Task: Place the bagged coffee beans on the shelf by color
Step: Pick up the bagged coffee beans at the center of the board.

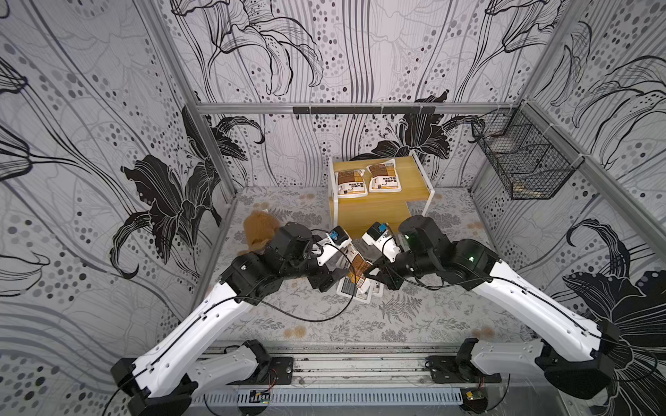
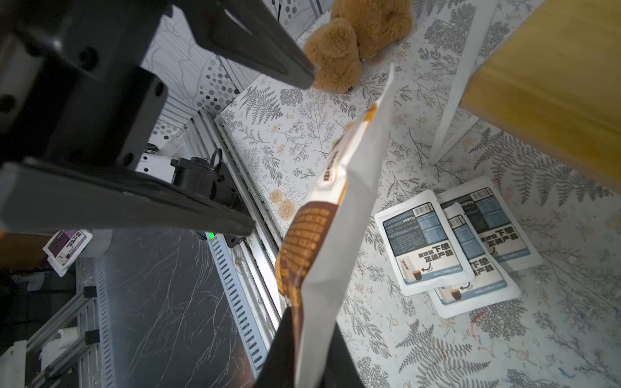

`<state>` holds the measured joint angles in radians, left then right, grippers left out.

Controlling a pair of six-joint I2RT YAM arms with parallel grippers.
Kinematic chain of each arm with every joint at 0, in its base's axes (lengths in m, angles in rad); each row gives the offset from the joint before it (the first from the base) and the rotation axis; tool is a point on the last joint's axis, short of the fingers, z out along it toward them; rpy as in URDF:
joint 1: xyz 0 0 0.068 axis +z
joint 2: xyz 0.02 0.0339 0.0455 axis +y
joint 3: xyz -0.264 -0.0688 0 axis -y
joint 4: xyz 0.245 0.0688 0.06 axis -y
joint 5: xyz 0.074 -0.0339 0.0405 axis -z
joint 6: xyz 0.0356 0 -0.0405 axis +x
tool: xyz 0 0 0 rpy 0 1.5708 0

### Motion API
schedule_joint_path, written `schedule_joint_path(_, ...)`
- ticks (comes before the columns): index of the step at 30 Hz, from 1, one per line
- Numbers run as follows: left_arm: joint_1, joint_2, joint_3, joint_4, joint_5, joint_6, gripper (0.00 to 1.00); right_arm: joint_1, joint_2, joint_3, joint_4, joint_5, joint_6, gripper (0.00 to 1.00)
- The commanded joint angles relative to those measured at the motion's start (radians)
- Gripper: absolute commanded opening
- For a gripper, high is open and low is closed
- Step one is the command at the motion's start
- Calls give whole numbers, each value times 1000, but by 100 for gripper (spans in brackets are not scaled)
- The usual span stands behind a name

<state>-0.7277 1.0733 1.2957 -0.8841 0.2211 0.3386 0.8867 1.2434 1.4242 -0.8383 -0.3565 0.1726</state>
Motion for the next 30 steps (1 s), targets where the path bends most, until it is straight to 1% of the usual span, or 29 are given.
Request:
schedule_joint_path(1, -6, 10, 54, 8, -22, 156, 90, -2, 21, 44, -53, -50, -68, 10)
schedule_joint_path(2, -6, 15, 65, 10, -22, 170, 92, -2, 28, 55, -64, -56, -78, 10)
schedule_joint_path(5, -6, 29, 97, 1, -22, 212, 94, -2, 40, 76, -91, -71, -106, 10)
schedule_joint_path(10, -7, 56, 134, -30, 51, 287, 93, 0, 44, 100, -117, -88, -148, 10)
schedule_joint_path(13, -23, 83, 159, -82, 91, 344, 91, 0, 41, 111, -121, -94, -168, 10)
schedule_joint_path(17, -70, 129, 183, -151, 100, 400, 87, 0, 36, 120, -119, -100, -188, 10)
schedule_joint_path(23, -78, 147, 202, -158, 92, 420, 76, 0, 48, 125, -130, -107, -215, 10)
schedule_joint_path(24, -78, 149, 207, -156, 88, 422, 77, 0, 52, 126, -136, -108, -222, 10)
schedule_joint_path(27, -79, 155, 223, -150, 79, 424, 84, -1, 60, 130, -151, -110, -240, 10)
schedule_joint_path(30, -83, 166, 239, -152, 78, 430, 86, 0, 63, 139, -159, -114, -256, 9)
